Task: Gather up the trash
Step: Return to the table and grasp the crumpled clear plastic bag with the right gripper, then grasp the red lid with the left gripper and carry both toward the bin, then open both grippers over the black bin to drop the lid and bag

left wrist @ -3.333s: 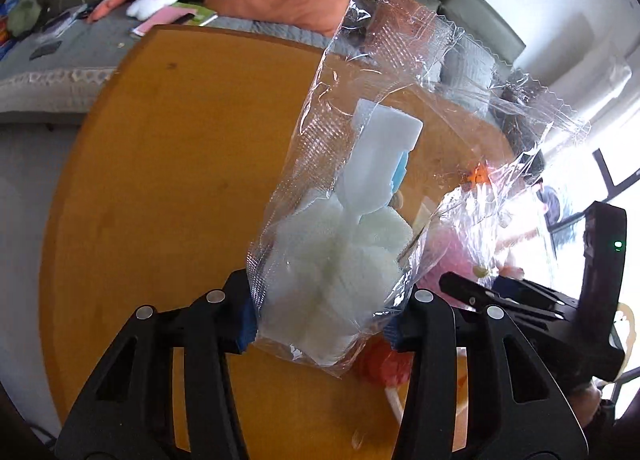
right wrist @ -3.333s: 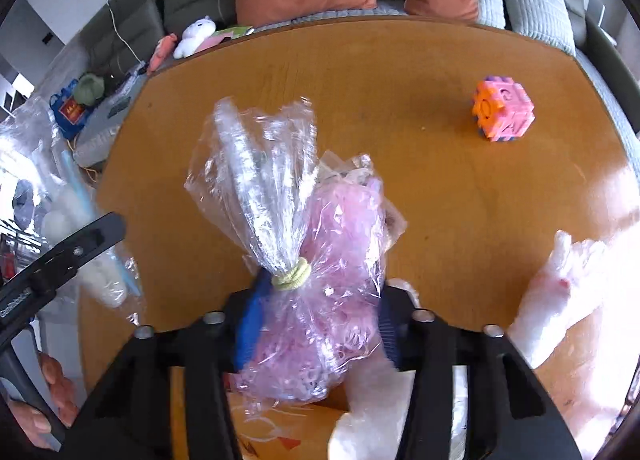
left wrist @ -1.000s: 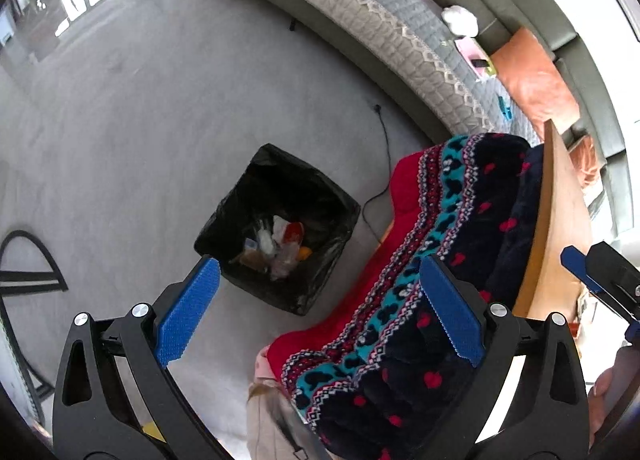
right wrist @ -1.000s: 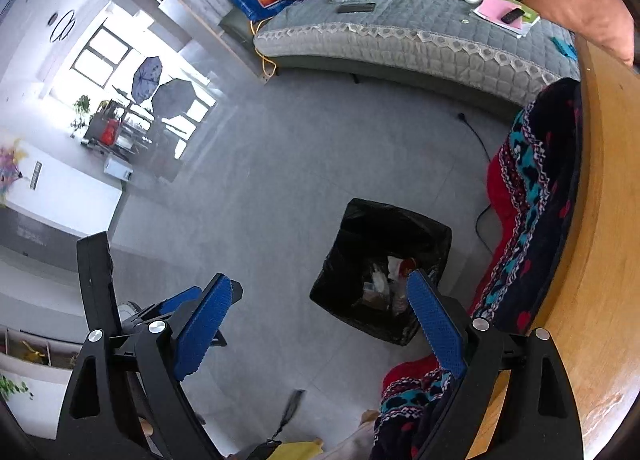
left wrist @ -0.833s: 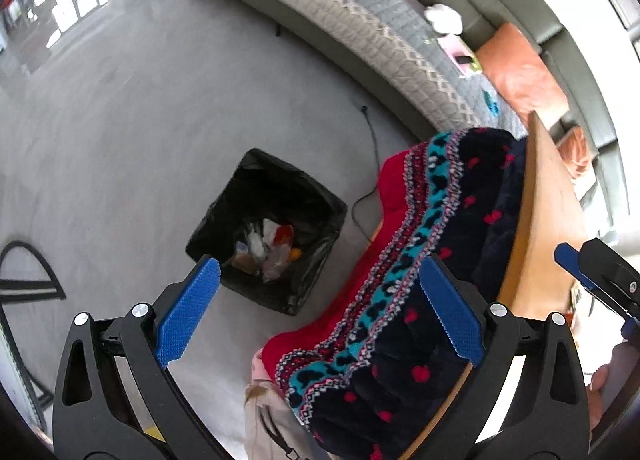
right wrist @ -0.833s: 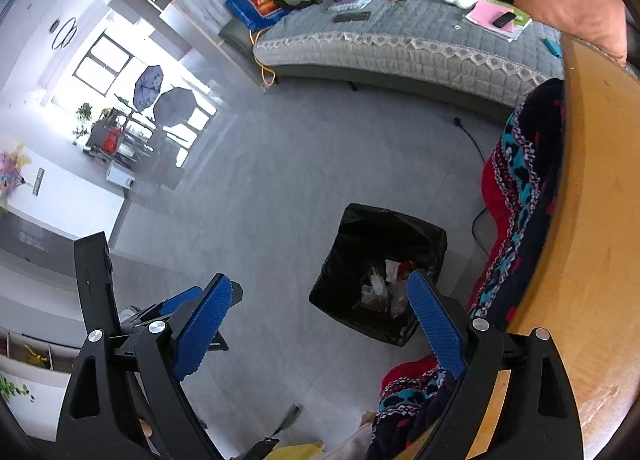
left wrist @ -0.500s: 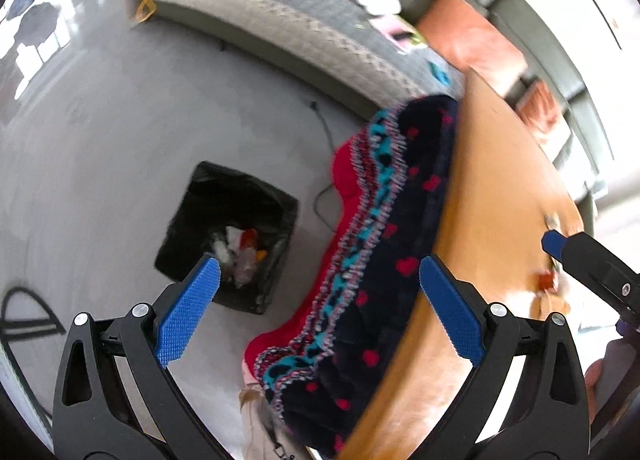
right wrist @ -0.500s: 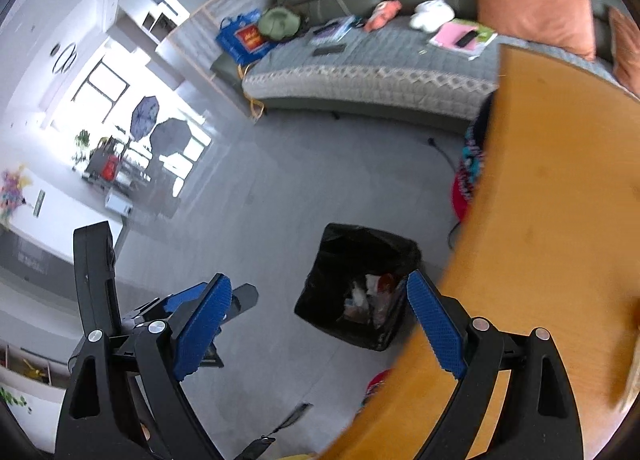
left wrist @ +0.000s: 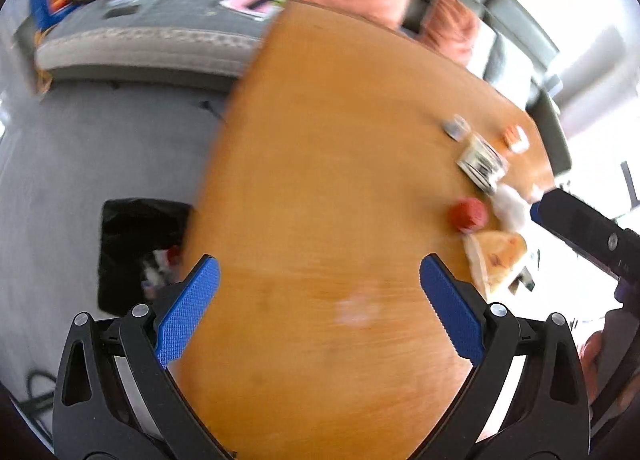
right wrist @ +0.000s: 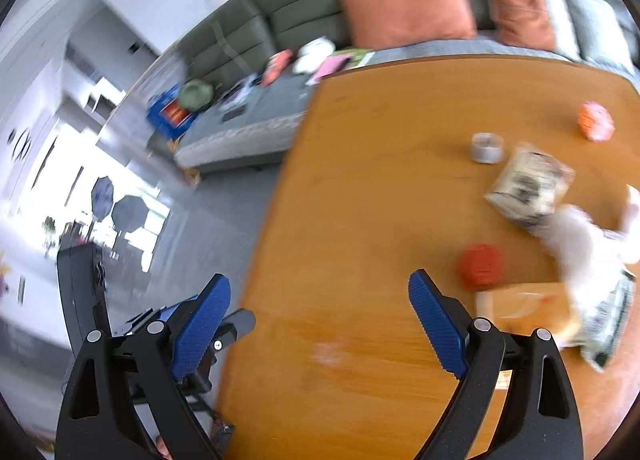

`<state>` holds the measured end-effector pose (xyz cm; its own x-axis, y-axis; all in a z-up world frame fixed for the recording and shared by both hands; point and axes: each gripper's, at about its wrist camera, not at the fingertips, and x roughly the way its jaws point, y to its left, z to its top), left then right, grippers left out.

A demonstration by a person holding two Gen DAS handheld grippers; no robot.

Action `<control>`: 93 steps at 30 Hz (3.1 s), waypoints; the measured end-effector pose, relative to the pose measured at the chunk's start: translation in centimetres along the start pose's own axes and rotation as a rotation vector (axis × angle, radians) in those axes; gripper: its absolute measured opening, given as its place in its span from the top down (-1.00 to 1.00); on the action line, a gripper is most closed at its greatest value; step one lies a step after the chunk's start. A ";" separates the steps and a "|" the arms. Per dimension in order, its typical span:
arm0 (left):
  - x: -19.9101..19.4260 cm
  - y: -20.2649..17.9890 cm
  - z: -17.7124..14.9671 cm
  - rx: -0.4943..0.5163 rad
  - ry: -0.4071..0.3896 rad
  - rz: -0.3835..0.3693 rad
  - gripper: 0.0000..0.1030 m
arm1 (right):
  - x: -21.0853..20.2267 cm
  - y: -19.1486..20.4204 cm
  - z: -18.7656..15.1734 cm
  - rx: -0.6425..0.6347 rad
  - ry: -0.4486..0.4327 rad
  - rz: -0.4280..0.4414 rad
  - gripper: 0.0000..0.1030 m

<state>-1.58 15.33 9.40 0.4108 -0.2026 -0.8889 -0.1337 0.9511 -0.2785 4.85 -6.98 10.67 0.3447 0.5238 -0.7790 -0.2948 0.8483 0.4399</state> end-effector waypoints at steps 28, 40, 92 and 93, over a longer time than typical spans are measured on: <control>11.6 -15.2 3.4 0.204 0.112 0.048 -0.88 | 4.5 -18.0 2.3 -0.023 0.199 -0.397 -0.52; 15.0 -16.8 3.3 0.289 0.135 0.062 -0.22 | -0.7 -19.0 2.3 0.059 0.046 -0.279 0.08; -5.5 25.6 -4.6 -0.229 -0.090 0.212 0.12 | 15.9 26.6 -5.1 -0.435 0.248 0.028 0.07; -5.6 26.5 -5.0 -0.243 -0.086 0.217 0.12 | 16.7 27.3 -5.4 -0.441 0.262 0.034 0.07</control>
<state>-11.93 40.54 5.16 0.4220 0.0289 -0.9062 -0.4333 0.8844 -0.1735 -2.26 24.53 7.32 0.1102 0.4651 -0.8784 -0.6694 0.6880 0.2803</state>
